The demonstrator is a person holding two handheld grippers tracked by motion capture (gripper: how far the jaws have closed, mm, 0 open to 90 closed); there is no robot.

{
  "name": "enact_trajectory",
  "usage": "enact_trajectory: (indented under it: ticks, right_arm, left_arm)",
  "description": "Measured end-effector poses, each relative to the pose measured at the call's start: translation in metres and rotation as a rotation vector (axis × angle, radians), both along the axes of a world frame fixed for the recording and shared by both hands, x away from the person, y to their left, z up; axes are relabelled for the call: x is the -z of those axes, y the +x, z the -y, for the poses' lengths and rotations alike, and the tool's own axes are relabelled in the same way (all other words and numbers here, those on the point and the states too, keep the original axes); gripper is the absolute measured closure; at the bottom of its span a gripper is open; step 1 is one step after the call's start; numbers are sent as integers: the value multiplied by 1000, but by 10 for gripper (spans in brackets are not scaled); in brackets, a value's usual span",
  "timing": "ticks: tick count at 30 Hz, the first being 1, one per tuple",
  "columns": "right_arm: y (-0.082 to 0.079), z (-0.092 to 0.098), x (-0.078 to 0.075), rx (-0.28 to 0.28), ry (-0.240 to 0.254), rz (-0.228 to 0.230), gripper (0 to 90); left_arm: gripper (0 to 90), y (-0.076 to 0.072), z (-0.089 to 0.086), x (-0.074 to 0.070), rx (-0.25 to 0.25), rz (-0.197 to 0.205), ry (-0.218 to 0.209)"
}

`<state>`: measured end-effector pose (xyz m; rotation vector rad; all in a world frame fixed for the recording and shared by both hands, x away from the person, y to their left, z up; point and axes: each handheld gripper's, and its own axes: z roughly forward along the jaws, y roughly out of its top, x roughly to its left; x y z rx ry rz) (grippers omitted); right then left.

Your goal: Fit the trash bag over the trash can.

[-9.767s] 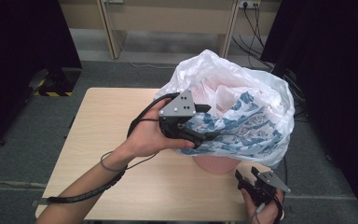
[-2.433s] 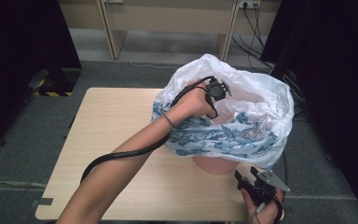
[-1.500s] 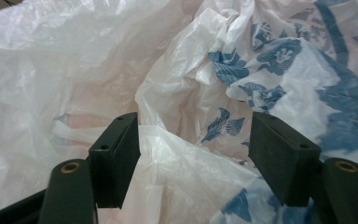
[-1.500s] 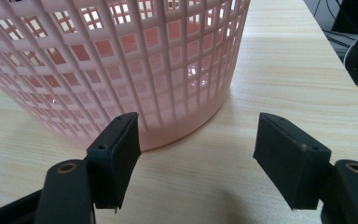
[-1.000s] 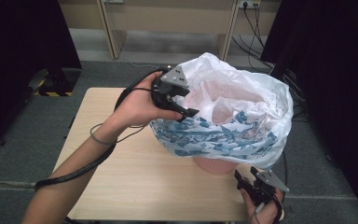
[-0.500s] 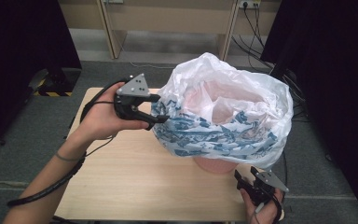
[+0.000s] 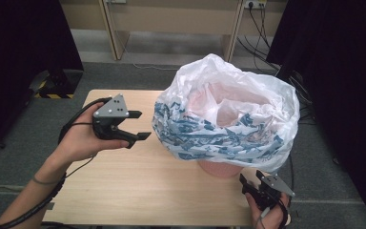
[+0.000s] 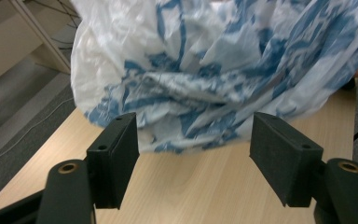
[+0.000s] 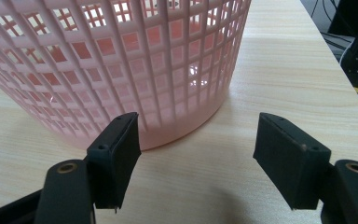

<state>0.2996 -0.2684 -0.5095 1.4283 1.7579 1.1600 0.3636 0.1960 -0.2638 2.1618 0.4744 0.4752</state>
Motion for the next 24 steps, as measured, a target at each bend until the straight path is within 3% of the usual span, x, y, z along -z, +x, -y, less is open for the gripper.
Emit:
enact_trajectory:
  ticks: [16,24]
  right_arm:
    - [0,0,0,1,9,-9,314]
    - [0,0,0,2,9,-8,314]
  left_arm:
    - [324,-14,-49,17,-98,-18,-17]
    - [324,-23,-72,46,-153,-53,-48]
